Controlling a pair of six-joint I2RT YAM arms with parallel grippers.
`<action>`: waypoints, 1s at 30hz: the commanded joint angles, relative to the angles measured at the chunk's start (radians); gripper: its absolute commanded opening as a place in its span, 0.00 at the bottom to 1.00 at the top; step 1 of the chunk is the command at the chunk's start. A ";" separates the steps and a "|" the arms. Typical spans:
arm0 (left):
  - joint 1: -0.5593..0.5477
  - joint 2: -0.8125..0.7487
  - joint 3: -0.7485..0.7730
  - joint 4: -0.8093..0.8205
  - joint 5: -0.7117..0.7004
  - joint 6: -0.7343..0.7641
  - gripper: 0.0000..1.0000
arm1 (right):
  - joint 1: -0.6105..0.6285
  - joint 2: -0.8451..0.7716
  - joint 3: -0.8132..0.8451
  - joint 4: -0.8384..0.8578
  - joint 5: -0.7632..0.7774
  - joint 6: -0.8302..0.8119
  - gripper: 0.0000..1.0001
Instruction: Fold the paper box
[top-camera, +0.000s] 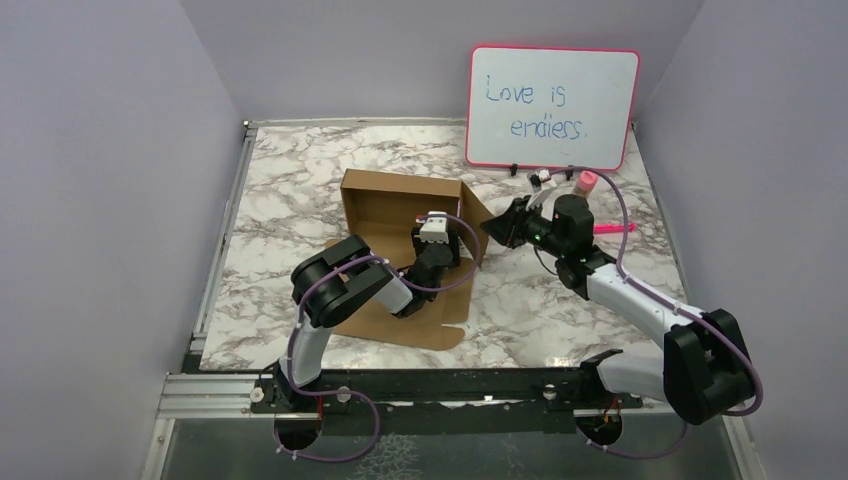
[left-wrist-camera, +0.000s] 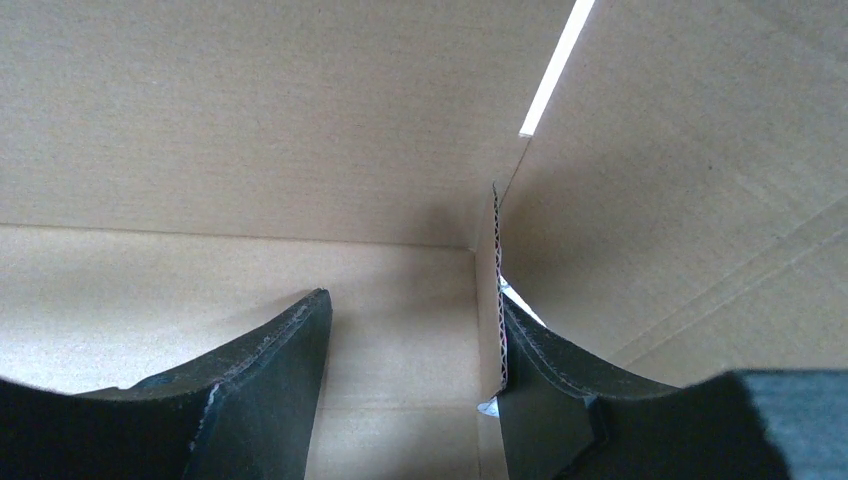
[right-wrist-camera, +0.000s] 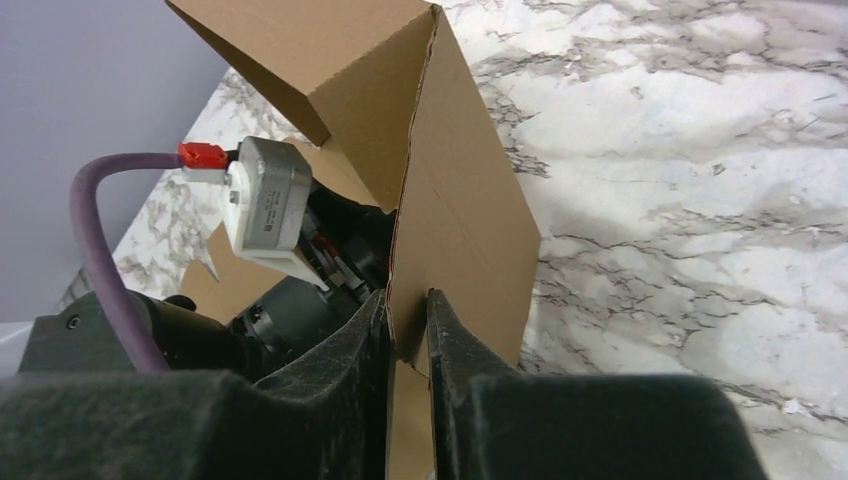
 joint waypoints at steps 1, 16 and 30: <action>0.004 0.037 0.001 -0.051 0.033 -0.037 0.58 | 0.035 -0.025 0.009 0.050 -0.079 0.090 0.22; 0.026 0.029 -0.031 -0.021 0.079 -0.064 0.58 | 0.044 0.022 -0.059 0.216 -0.231 0.019 0.49; 0.037 -0.013 -0.069 0.015 0.129 -0.060 0.58 | 0.044 0.063 -0.089 0.282 -0.231 -0.024 0.57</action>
